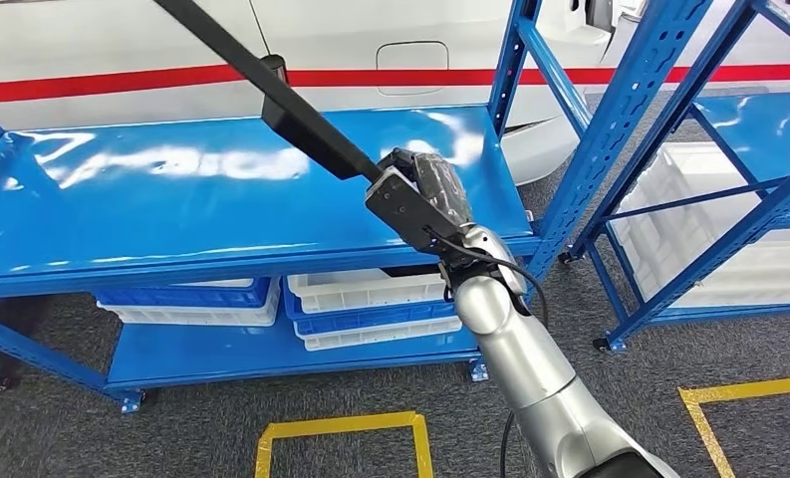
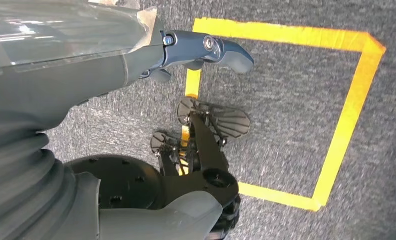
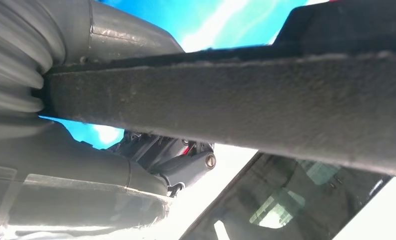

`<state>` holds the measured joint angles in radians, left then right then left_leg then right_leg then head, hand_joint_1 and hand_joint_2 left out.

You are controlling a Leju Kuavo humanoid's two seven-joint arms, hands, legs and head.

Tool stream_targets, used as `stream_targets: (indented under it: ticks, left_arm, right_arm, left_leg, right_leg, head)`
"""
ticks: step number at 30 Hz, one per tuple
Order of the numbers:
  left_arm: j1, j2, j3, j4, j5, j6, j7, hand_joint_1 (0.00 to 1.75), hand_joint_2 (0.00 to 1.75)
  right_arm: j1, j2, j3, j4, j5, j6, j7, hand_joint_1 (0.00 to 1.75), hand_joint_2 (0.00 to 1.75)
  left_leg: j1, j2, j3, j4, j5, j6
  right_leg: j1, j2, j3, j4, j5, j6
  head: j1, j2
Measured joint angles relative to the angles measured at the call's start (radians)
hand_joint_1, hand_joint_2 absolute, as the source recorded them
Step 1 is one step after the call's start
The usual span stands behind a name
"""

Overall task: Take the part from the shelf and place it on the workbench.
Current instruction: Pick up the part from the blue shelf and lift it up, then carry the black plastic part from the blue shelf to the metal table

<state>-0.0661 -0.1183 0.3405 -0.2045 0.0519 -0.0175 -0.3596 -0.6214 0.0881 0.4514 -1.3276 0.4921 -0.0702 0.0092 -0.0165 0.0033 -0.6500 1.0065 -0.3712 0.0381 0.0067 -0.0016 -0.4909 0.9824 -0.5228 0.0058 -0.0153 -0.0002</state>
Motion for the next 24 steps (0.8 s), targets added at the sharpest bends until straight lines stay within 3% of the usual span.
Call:
stream_targets:
  ticks: [1,2,4,5,6,7,8,10,12,14,16,17,19,21,22,23,24]
  left_arm:
    - [0.0,0.0,0.0,0.0,-0.004,0.0,0.0,0.0,1.75]
    - [0.001,0.0,0.0,0.0,-0.008,-0.001,0.001,0.0,1.75]
    - [0.001,0.0,0.0,0.0,-0.019,-0.002,0.004,0.0,1.75]
    - [0.0,0.0,-0.001,0.0,-0.024,-0.002,0.007,0.0,1.75]
    - [0.0,0.0,-0.001,0.0,-0.029,-0.002,0.01,0.0,1.75]
    - [0.0,0.0,-0.002,0.0,-0.035,-0.002,0.014,0.0,1.75]
    - [-0.001,0.0,-0.002,0.0,-0.04,-0.002,0.018,0.0,1.75]
    - [-0.003,0.0,-0.003,0.0,-0.05,-0.001,0.025,0.0,1.75]
    - [-0.008,-0.002,-0.004,0.0,-0.059,-0.001,0.031,0.0,1.75]
    - [-0.013,-0.003,-0.007,0.0,-0.067,-0.001,0.036,0.0,1.75]
    - [-0.017,-0.004,-0.01,0.0,-0.077,-0.001,0.043,0.0,1.75]
    - [-0.019,-0.004,-0.011,0.0,-0.084,-0.001,0.046,0.0,1.75]
    - [-0.023,-0.006,-0.015,0.0,-0.093,0.0,0.051,0.0,1.75]
    - [-0.027,-0.006,-0.017,0.0,-0.097,0.001,0.054,0.0,1.75]
    - [-0.027,-0.006,-0.018,0.0,-0.097,0.001,0.055,0.0,1.75]
    - [-0.027,-0.006,-0.018,0.0,-0.097,0.001,0.056,0.0,1.75]
    - [-0.028,-0.007,-0.018,0.0,-0.098,0.001,0.056,0.0,1.75]
  right_arm:
    - [0.002,0.0,-0.001,-0.005,-0.002,0.0,-0.001,1.75,1.75]
    - [0.006,0.0,-0.002,-0.011,-0.003,0.0,0.0,1.75,1.75]
    - [0.016,0.001,-0.002,-0.028,-0.003,0.001,0.001,1.75,1.75]
    - [0.022,0.001,-0.003,-0.036,-0.002,0.001,0.002,1.75,1.75]
    - [0.03,0.0,-0.003,-0.043,-0.002,0.001,0.004,1.75,1.75]
    - [0.039,-0.001,-0.003,-0.05,0.0,0.001,0.006,1.75,1.75]
    - [0.05,-0.003,-0.004,-0.056,0.003,0.0,0.007,1.75,1.75]
    - [0.072,-0.007,-0.006,-0.073,0.011,-0.001,0.009,1.75,1.75]
    - [0.087,-0.009,-0.009,-0.094,0.021,-0.002,0.011,1.75,1.75]
    - [0.099,-0.01,-0.014,-0.117,0.03,-0.003,0.013,1.75,1.75]
    - [0.116,-0.014,-0.021,-0.138,0.041,-0.003,0.018,1.75,1.75]
    - [0.125,-0.017,-0.026,-0.147,0.046,-0.003,0.021,1.75,1.75]
    - [0.142,-0.025,-0.036,-0.164,0.054,-0.003,0.025,1.75,1.75]
    - [0.155,-0.031,-0.043,-0.175,0.056,-0.003,0.027,1.75,1.75]
    - [0.161,-0.034,-0.046,-0.178,0.057,-0.003,0.027,1.75,1.75]
    - [0.166,-0.036,-0.048,-0.18,0.057,-0.003,0.027,1.75,1.75]
    - [0.17,-0.038,-0.049,-0.182,0.058,-0.003,0.028,1.75,1.75]
  left_leg:
    - [0.002,-0.002,-0.004,0.003,-0.003,-0.006]
    - [0.004,-0.004,-0.012,0.017,-0.024,-0.013]
    - [0.014,-0.007,-0.04,0.1,-0.112,-0.028]
    - [0.02,-0.007,-0.057,0.165,-0.161,-0.036]
    - [0.026,-0.006,-0.071,0.228,-0.192,-0.044]
    - [0.032,-0.006,-0.075,0.274,-0.201,-0.051]
    - [0.039,-0.006,-0.062,0.285,-0.188,-0.058]
    - [0.052,-0.005,0.015,0.201,-0.135,-0.07]
    - [0.055,-0.009,0.103,0.07,-0.126,-0.076]
    - [0.048,-0.013,0.13,0.014,-0.14,-0.068]
    - [0.042,-0.01,0.118,0.007,-0.126,-0.043]
    - [0.039,-0.008,0.11,0.004,-0.116,-0.027]
    - [0.036,-0.005,0.087,-0.001,-0.093,0.001]
    - [0.031,-0.004,0.059,-0.001,-0.072,0.012]
    - [0.029,-0.003,0.045,0.0,-0.062,0.013]
    - [0.027,-0.002,0.032,0.0,-0.052,0.013]
    - [0.026,-0.001,0.02,0.001,-0.042,0.012]
  right_leg:
    - [-0.006,-0.001,-0.004,-0.004,0.008,-0.004]
    - [-0.013,-0.002,-0.008,-0.008,0.018,-0.012]
    - [-0.021,-0.004,-0.021,-0.01,0.039,-0.022]
    - [-0.022,-0.004,-0.033,-0.009,0.049,-0.025]
    - [-0.022,-0.004,-0.043,-0.008,0.057,-0.024]
    - [-0.023,-0.005,-0.054,-0.006,0.065,-0.02]
    - [-0.024,-0.005,-0.064,-0.003,0.071,-0.016]
    - [-0.03,-0.005,-0.082,0.008,0.079,-0.006]
    - [-0.03,-0.004,-0.1,0.022,0.085,0.005]
    - [-0.025,-0.003,-0.112,0.027,0.097,0.022]
    - [-0.024,-0.003,-0.119,0.027,0.106,0.042]
    - [-0.024,-0.003,-0.13,0.037,0.095,0.044]
    - [-0.026,-0.002,-0.169,0.118,0.029,0.032]
    - [-0.025,-0.001,-0.213,0.255,-0.049,0.022]
    - [-0.025,-0.001,-0.222,0.308,-0.067,0.025]
    - [-0.024,-0.001,-0.215,0.329,-0.064,0.033]
    - [-0.023,-0.001,-0.189,0.312,-0.046,0.041]
  head:
    - [0.001,0.0]
    - [0.0,0.0]
    - [-0.003,0.0]
    - [-0.006,0.0]
    - [-0.006,0.0]
    - [-0.006,0.0]
    - [-0.006,0.0]
    - [-0.006,0.0]
    - [-0.007,0.0]
    - [-0.007,0.0]
    - [-0.006,0.0]
    - [-0.007,0.0]
    - [-0.003,0.0]
    - [0.002,0.0]
    - [0.003,0.0]
    - [0.003,0.0]
    - [0.004,0.0]
